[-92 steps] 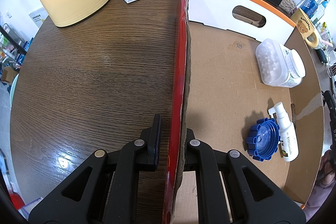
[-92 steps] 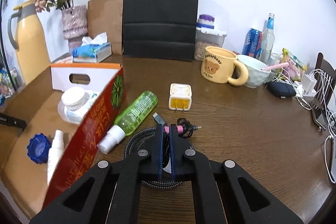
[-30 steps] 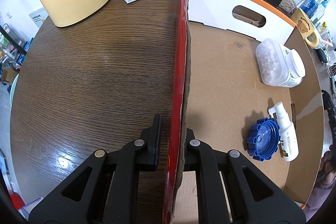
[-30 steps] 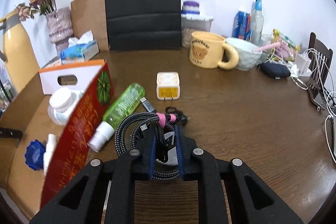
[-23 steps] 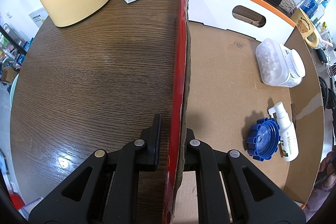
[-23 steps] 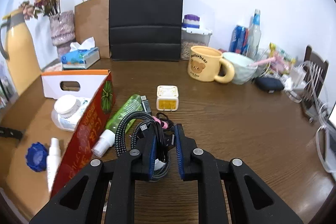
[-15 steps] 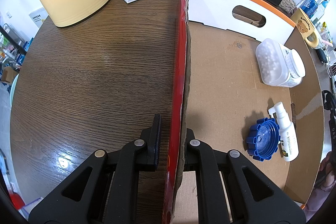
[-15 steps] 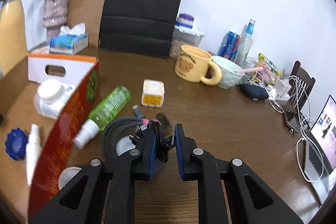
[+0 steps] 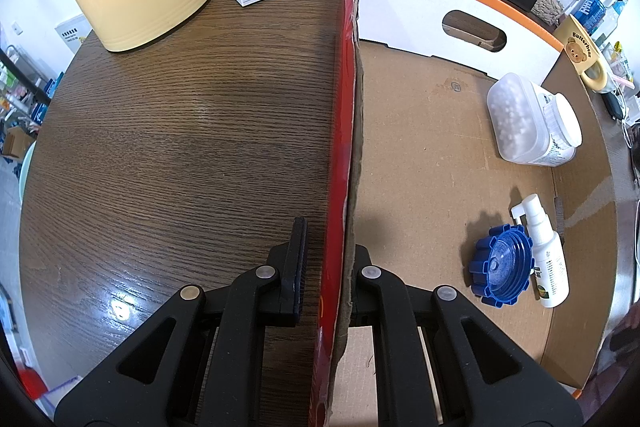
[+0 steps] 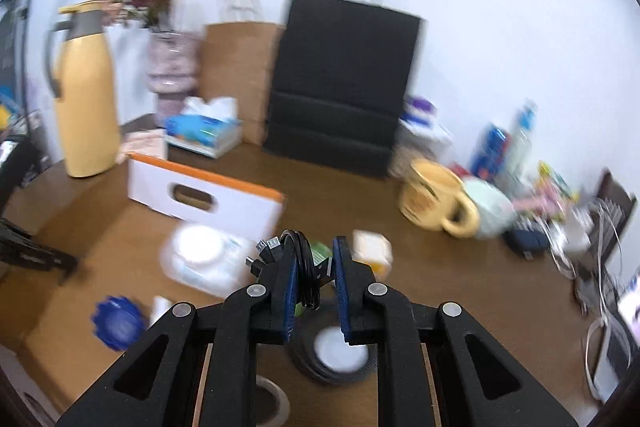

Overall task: Organize rigid objects
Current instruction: 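Carry the black item into the box and release it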

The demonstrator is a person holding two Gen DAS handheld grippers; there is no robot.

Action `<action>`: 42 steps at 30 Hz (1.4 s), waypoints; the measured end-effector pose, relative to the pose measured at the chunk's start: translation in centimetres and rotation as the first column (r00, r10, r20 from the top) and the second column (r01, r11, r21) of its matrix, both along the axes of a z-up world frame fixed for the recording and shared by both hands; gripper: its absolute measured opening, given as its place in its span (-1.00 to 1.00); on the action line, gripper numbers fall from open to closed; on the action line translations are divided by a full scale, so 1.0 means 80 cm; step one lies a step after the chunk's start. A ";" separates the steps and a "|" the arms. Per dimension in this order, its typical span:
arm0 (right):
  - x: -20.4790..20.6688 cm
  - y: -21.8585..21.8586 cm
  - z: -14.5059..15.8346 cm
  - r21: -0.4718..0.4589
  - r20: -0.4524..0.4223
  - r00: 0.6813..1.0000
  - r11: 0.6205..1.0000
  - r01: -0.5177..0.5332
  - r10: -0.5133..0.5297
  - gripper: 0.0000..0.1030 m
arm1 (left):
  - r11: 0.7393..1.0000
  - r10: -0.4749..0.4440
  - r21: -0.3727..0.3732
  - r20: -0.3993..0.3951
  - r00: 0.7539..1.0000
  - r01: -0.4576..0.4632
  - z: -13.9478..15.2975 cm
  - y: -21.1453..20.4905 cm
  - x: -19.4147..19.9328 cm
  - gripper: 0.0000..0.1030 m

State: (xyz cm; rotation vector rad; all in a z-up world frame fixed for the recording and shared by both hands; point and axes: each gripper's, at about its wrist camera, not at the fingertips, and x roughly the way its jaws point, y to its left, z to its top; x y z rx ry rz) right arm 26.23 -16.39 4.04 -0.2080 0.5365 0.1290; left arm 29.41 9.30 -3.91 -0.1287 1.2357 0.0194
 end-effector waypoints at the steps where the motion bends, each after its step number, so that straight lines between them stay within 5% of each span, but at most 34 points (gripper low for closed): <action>1: 0.004 0.013 0.003 -0.012 0.005 1.000 1.000 -0.029 0.029 -0.64 | 1.000 0.000 0.000 0.000 1.000 0.000 0.000 0.000 0.000 -0.86; 7: 0.024 0.091 0.000 -0.101 -0.009 0.984 0.979 -0.179 0.179 -0.64 | 1.000 0.000 0.000 0.000 1.000 0.000 0.000 -0.001 0.000 -0.86; 20: 0.041 0.113 -0.032 -0.164 -0.086 0.980 0.967 -0.193 0.181 -0.58 | 1.000 0.000 0.001 0.000 1.000 0.000 0.000 -0.001 0.000 -0.86; 21: 0.041 0.112 -0.032 -0.166 -0.085 0.981 0.969 -0.185 0.173 -0.51 | 1.000 0.000 0.001 0.000 1.000 0.000 0.000 0.000 0.000 -0.86; 23: 0.041 0.108 -0.032 -0.169 -0.084 0.984 0.971 -0.169 0.157 0.13 | 1.000 0.000 0.000 0.000 1.000 0.000 0.000 -0.001 0.000 -0.86; 24: 0.041 0.107 -0.031 -0.170 -0.084 0.985 0.972 -0.162 0.150 0.75 | 1.000 0.000 0.000 0.000 1.000 0.000 0.000 -0.001 0.000 -0.86; 25: 0.040 0.106 -0.030 -0.166 -0.079 0.986 0.973 -0.158 0.146 0.87 | 1.000 -0.001 0.000 0.000 1.000 0.001 0.000 -0.001 0.000 -0.86; 42: 0.036 0.103 -0.027 -0.149 -0.063 0.988 0.977 -0.150 0.142 0.87 | 1.000 0.000 0.000 0.000 1.000 0.000 0.000 -0.001 0.000 -0.86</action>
